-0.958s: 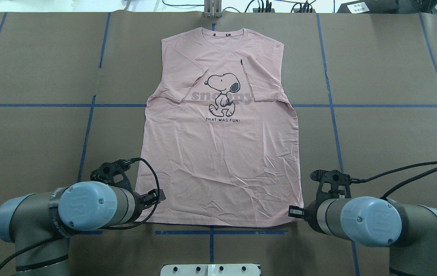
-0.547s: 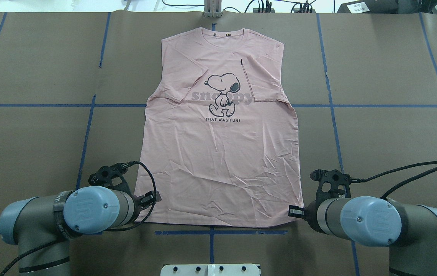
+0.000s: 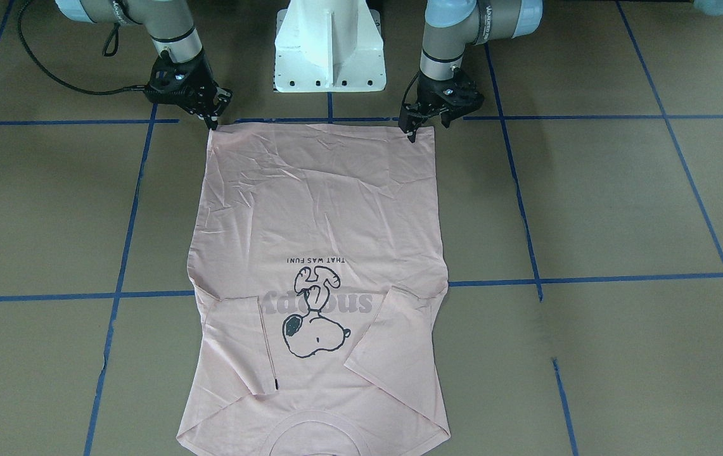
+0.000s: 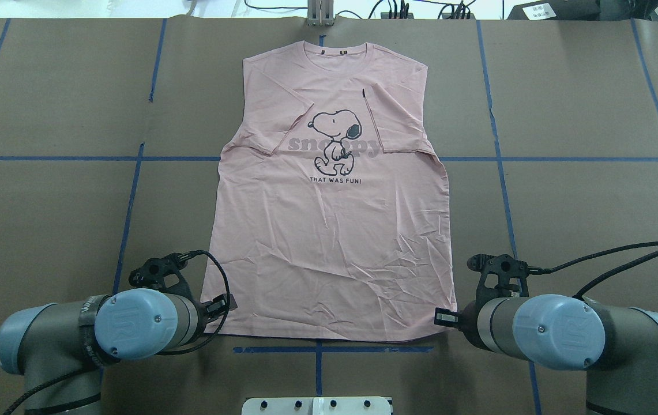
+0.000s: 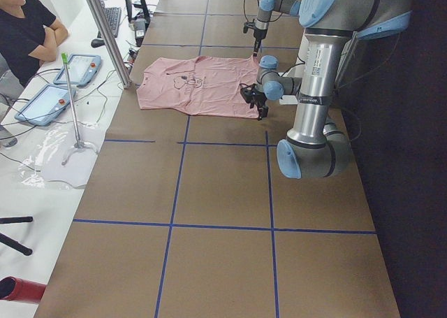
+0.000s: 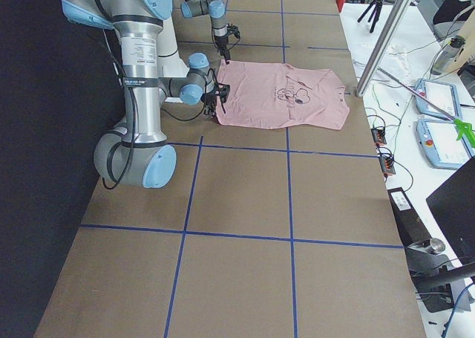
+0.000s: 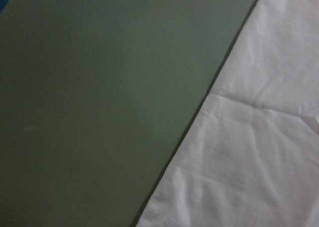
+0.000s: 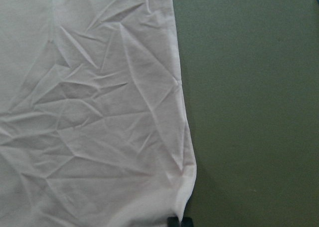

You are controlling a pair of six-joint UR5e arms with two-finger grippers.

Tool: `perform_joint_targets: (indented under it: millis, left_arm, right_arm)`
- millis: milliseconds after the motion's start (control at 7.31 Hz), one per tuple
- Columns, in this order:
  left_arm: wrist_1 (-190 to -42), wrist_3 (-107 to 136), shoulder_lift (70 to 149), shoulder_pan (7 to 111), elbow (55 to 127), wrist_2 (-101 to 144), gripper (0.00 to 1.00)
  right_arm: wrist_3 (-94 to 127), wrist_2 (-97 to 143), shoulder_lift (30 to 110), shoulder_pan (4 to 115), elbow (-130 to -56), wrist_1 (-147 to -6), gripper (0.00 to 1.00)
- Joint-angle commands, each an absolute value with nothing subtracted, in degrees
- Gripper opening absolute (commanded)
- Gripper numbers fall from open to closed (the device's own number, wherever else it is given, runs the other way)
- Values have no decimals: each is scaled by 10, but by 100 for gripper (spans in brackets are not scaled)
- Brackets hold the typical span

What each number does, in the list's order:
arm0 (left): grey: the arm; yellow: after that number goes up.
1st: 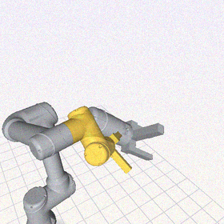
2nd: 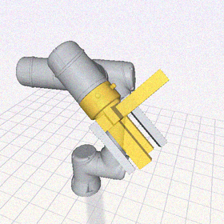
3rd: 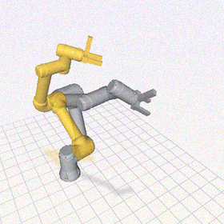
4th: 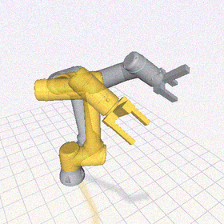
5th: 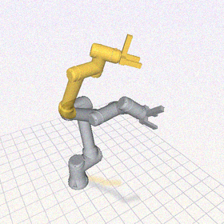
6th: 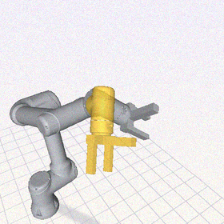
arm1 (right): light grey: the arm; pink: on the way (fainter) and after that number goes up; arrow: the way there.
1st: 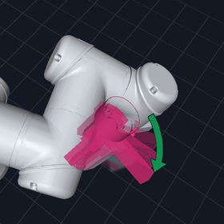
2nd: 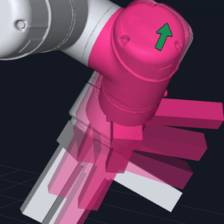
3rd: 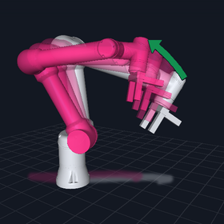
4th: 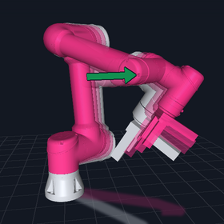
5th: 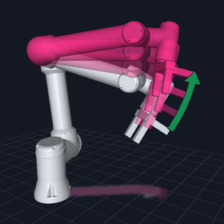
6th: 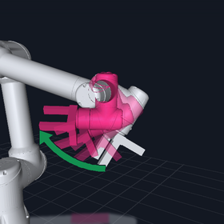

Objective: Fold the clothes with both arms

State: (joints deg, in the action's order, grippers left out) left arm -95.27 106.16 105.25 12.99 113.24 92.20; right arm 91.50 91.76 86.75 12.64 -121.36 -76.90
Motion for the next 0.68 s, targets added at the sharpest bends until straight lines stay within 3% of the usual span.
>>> perform_joint_targets:
  millis: [0,274,411,547]
  left_arm:
    - [-953,1062,1047,120,1132,922,95]
    - [-954,1065,1048,117,1132,922,89]
    - [-954,1078,1049,115,1132,922,74]
    - [-954,1082,1052,115,1132,922,48]
  right_arm:
    - [915,918,868,127,-1214,-769,0]
    - [915,918,869,127,-1213,-770,0]
    - [915,918,869,127,-1213,-770,0]
    - [915,918,869,127,-1212,-769,0]
